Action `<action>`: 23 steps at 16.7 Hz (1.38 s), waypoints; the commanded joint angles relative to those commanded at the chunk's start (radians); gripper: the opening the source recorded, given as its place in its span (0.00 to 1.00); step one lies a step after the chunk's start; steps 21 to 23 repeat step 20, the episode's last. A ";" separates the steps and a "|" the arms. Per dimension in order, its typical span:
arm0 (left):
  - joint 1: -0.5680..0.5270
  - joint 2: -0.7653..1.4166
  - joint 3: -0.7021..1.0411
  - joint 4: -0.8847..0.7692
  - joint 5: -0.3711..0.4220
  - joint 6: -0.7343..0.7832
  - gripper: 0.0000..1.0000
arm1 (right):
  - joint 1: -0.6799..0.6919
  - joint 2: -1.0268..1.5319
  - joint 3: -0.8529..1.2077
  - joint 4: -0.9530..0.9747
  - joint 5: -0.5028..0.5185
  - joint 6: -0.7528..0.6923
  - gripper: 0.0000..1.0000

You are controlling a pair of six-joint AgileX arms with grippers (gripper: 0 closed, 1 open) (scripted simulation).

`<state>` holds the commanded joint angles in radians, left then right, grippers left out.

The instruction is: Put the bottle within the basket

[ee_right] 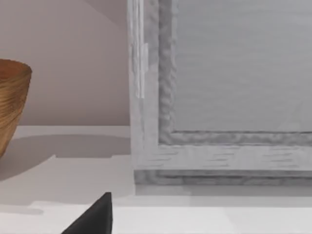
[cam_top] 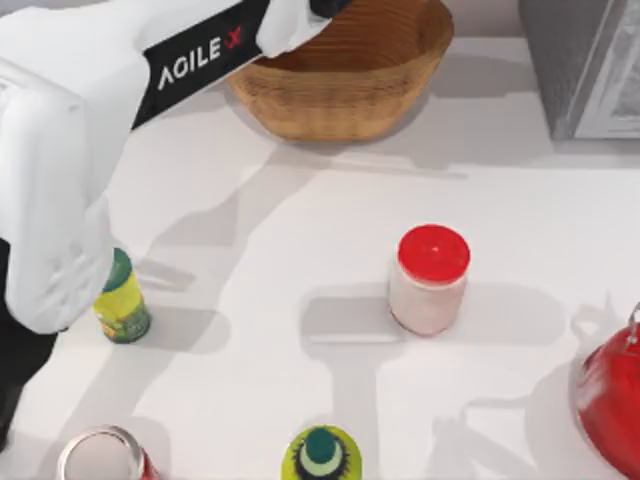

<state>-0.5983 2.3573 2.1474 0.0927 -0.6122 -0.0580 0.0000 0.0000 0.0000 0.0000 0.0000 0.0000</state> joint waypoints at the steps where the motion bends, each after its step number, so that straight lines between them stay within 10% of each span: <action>1: 0.000 0.000 0.000 0.000 0.000 0.000 0.00 | 0.000 0.000 0.000 0.000 0.000 0.000 1.00; 14: 0.000 0.000 0.000 0.000 0.000 0.000 0.98 | 0.000 0.000 0.000 0.000 0.000 0.000 1.00; 23: 0.000 0.000 0.000 0.000 0.000 0.000 1.00 | 0.000 0.000 0.000 0.000 0.000 0.000 1.00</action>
